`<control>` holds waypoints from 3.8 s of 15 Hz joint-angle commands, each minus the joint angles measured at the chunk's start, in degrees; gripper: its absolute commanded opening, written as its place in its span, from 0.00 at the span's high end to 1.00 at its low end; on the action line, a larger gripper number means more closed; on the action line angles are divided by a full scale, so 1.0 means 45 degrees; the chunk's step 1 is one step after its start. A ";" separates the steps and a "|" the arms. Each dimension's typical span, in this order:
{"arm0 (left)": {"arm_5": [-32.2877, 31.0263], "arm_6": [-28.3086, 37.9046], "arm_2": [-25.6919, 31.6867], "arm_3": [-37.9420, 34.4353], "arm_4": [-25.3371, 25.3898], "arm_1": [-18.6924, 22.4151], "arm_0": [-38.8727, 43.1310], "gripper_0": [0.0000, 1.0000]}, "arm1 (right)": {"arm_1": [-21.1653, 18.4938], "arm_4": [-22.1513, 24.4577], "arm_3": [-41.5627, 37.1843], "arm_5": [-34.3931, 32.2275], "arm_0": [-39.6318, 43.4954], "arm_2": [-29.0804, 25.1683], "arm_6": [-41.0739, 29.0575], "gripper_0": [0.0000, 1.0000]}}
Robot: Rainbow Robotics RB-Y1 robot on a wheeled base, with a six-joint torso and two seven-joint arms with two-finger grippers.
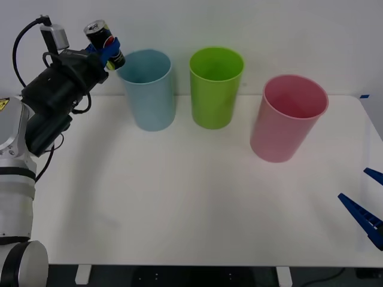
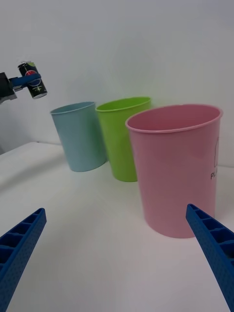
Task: Grasp the object on the table and drop it into the matching bin: aluminum can to the light blue bin, PET bottle to the pink bin.
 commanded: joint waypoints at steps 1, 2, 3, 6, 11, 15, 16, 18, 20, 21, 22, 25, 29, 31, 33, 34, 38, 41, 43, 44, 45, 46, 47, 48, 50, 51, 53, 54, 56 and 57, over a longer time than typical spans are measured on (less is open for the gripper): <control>0.0191 -0.0140 -0.0048 0.1359 -0.0459 -0.0001 -0.1066 0.99 | 0.0000 0.0000 0.0000 0.0000 0.0001 0.0000 -0.0001 0.00; 0.0269 -0.0238 -0.0068 0.1828 -0.0615 -0.0001 -0.1457 0.99 | 0.0000 0.0000 0.0000 0.0000 0.0001 0.0000 -0.0001 0.00; 0.0367 -0.0296 -0.0087 0.2257 -0.0752 -0.0001 -0.1769 0.99 | 0.0000 0.0000 0.0000 0.0000 0.0001 0.0000 -0.0001 0.00; 0.0738 -0.0550 -0.0165 0.3410 -0.1103 -0.0060 -0.2687 0.99 | 0.0000 0.0000 0.0000 0.0000 0.0001 0.0000 -0.0001 0.00; 0.1207 -0.0667 -0.0263 0.3761 -0.1240 -0.0177 -0.3039 0.99 | 0.0000 0.0000 0.0000 0.0000 0.0001 0.0000 -0.0001 0.00; 0.1441 -0.0765 -0.0478 0.3761 -0.1220 -0.0333 -0.3039 0.99 | 0.0000 0.0000 0.0000 0.0000 0.0001 0.0000 -0.0001 0.00; 0.1480 -0.0785 -0.0497 0.3781 -0.1220 -0.0353 -0.3039 0.99 | 0.0000 0.0000 0.0000 0.0000 0.0001 0.0000 -0.0001 0.00; 0.1480 -0.0785 -0.0536 0.3761 -0.1220 -0.0392 -0.3039 0.98 | 0.0000 0.0000 0.0000 0.0000 0.0001 0.0000 -0.0001 0.00; 0.1500 -0.0785 -0.0595 0.3761 -0.1220 -0.0392 -0.3039 0.96 | 0.0000 0.0000 0.0000 0.0000 0.0001 0.0000 -0.0001 0.00; 0.1500 -0.0785 -0.0634 0.3761 -0.1201 -0.0392 -0.3039 0.90 | 0.0000 0.0000 0.0000 0.0000 0.0001 0.0000 -0.0001 0.00; 0.1597 -0.0785 -0.0654 0.3781 -0.1142 -0.0392 -0.3039 0.78 | 0.0000 0.0000 0.0000 0.0000 0.0001 0.0000 -0.0001 0.00; 0.1754 -0.0843 -0.0751 0.3761 -0.1084 -0.0392 -0.3039 0.00 | 0.0000 0.0000 0.0000 0.0000 0.0001 0.0000 -0.0001 0.00; 0.1754 -0.0863 -0.0829 0.3761 -0.0947 -0.0392 -0.3039 0.00 | 0.0000 0.0000 0.0000 0.0000 0.0001 0.0000 -0.0001 0.00; 0.1675 -0.0921 -0.0810 0.3761 -0.0810 -0.0372 -0.3019 0.00 | 0.0000 0.0000 0.0000 0.0000 0.0001 0.0000 -0.0001 0.00; 0.1461 -0.1019 -0.0849 0.3761 -0.0400 -0.0353 -0.2883 0.00 | 0.0000 0.0000 0.0000 0.0000 0.0001 0.0000 -0.0001 0.00; 0.1343 -0.1117 -0.0888 0.3703 -0.0127 -0.0294 -0.2765 0.00 | 0.0000 0.0000 0.0000 0.0000 0.0001 0.0000 -0.0001 0.00; 0.1070 -0.1234 -0.1044 0.2433 0.0850 -0.0157 -0.1613 0.00 | 0.0000 0.0000 0.0000 0.0000 0.0001 0.0000 -0.0001 0.00; 0.0855 -0.1312 -0.1298 0.1007 0.1768 0.0155 -0.0226 0.00 | 0.0000 0.0000 0.0000 0.0000 0.0001 0.0000 -0.0001 0.00; 0.0543 -0.1410 -0.1376 -0.0008 0.2393 0.0507 0.0809 0.00 | 0.0000 0.0000 0.0000 0.0000 0.0001 0.0000 -0.0001 0.00; 0.0230 -0.1449 -0.1357 -0.0340 0.2705 0.0702 0.1219 0.00 | 0.0000 0.0000 0.0000 0.0000 0.0001 0.0000 -0.0001 0.00; -0.0200 -0.1507 -0.1357 -0.0653 0.3096 0.1073 0.1707 0.00 | 0.0000 0.0000 0.0000 0.0000 0.0001 0.0000 -0.0001 0.00; -0.0473 -0.1546 -0.1357 -0.0809 0.3467 0.1386 0.2039 0.00 | 0.0000 0.0000 0.0000 0.0000 0.0001 0.0000 -0.0001 0.00; -0.0746 -0.1605 -0.1357 -0.0907 0.3799 0.1718 0.2332 0.00 | 0.0000 0.0000 0.0000 0.0000 0.0001 0.0000 -0.0001 0.00; -0.1078 -0.1683 -0.1357 -0.1024 0.4229 0.2108 0.2703 0.00 | 0.0000 0.0000 0.0000 0.0000 0.0001 0.0000 -0.0001 0.00; -0.1645 -0.1839 -0.1220 -0.1063 0.4717 0.2616 0.3231 0.00 | 0.0000 0.0000 0.0000 0.0000 0.0001 0.0000 -0.0001 0.00; -0.2133 -0.2015 -0.0966 -0.1082 0.4893 0.2909 0.3602 0.00 | 0.0000 0.0000 0.0000 0.0000 0.0001 0.0000 -0.0001 0.00; -0.2875 -0.2210 -0.0439 -0.1239 0.4991 0.3163 0.4246 0.00 | 0.0000 0.0000 0.0000 0.0000 0.0001 0.0000 -0.0001 0.00; -0.3227 -0.2308 -0.0107 -0.1493 0.5010 0.3300 0.4735 0.00 | 0.0000 0.0000 0.0000 0.0000 0.0001 0.0000 -0.0001 0.00; -0.3774 -0.2484 0.0479 -0.1786 0.5030 0.3358 0.5457 0.00 | 0.0000 0.0000 0.0000 0.0000 0.0001 0.0000 -0.0001 0.00; -0.4067 -0.2933 0.0811 -0.2000 0.5049 0.3358 0.5907 0.00 | 0.0000 0.0000 0.0000 0.0000 0.0001 0.0000 -0.0001 0.00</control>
